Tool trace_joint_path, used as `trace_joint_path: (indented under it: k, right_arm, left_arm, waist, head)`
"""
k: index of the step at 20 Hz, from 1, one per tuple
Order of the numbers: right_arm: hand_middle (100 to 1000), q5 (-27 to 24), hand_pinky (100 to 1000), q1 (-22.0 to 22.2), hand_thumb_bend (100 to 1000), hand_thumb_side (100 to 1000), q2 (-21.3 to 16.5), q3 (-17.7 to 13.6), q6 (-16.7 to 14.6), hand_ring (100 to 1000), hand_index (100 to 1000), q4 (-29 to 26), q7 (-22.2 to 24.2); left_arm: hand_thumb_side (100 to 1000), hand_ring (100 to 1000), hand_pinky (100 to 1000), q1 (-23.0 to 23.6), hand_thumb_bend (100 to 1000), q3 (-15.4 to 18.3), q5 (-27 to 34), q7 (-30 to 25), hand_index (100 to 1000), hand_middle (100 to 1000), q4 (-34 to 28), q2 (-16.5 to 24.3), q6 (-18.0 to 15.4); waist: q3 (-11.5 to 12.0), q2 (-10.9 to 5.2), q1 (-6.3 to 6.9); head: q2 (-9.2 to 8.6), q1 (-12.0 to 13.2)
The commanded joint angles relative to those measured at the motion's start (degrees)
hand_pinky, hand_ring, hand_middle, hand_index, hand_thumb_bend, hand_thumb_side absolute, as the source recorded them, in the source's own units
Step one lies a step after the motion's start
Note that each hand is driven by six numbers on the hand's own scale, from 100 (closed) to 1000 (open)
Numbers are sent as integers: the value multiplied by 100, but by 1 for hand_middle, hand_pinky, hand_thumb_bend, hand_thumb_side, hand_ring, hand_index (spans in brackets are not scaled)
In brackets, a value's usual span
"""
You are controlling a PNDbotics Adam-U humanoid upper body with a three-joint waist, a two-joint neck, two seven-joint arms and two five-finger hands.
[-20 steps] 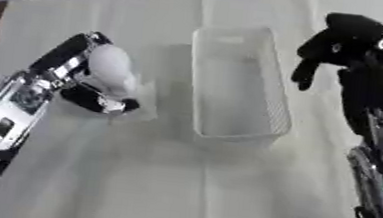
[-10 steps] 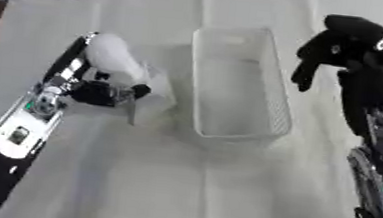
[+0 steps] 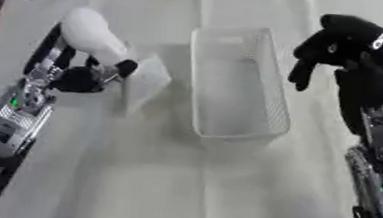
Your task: Pick up objects on the table and place them in the box.
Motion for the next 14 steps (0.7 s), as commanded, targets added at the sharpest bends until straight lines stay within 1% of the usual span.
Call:
trace_joint_path:
  k: [1, 2, 3, 8, 11, 14]
  right_arm:
    - [581, 33, 286, -10, 100, 837, -10, -31, 0, 439, 851, -63, -6]
    - [581, 35, 287, -5, 100, 838, -11, -29, -2, 439, 851, -59, -3]
    - [581, 36, 287, -3, 100, 837, -10, -27, -3, 439, 851, -57, 0]
    - [581, 36, 288, 2, 100, 836, -1, -20, -6, 440, 851, -46, 8]
    - [582, 30, 288, -2, 100, 836, 3, -11, -8, 440, 851, -43, 18]
    - [582, 22, 288, -9, 100, 835, 2, 1, -8, 440, 852, -37, 30]
  left_arm:
    - [430, 238, 100, -24, 100, 159, 407, 18, 388, 201, -442, 421, 62]
    - [451, 240, 100, -41, 100, 169, 502, 2, 389, 203, -520, 524, 81]
    - [424, 241, 100, -56, 100, 176, 578, -14, 389, 204, -573, 598, 101]
    - [419, 255, 100, -234, 100, 74, 702, -185, 399, 214, -694, 887, 135]
    - [418, 262, 100, -368, 100, -18, 694, -298, 404, 219, -670, 942, 123]
    - [417, 264, 100, -514, 100, -93, 714, -379, 405, 221, -657, 881, 105]
  waist:
    - [23, -130, -7]
    - [27, -138, -5]
    - [27, -144, -4]
    - [4, -170, -7]
    - [-23, -180, 2]
    - [-73, -184, 19]
  head:
    - [-41, -93]
    - [-41, -101]
    - [-41, -105]
    - [-41, -106]
    - [-41, -95]
    - [-41, -96]
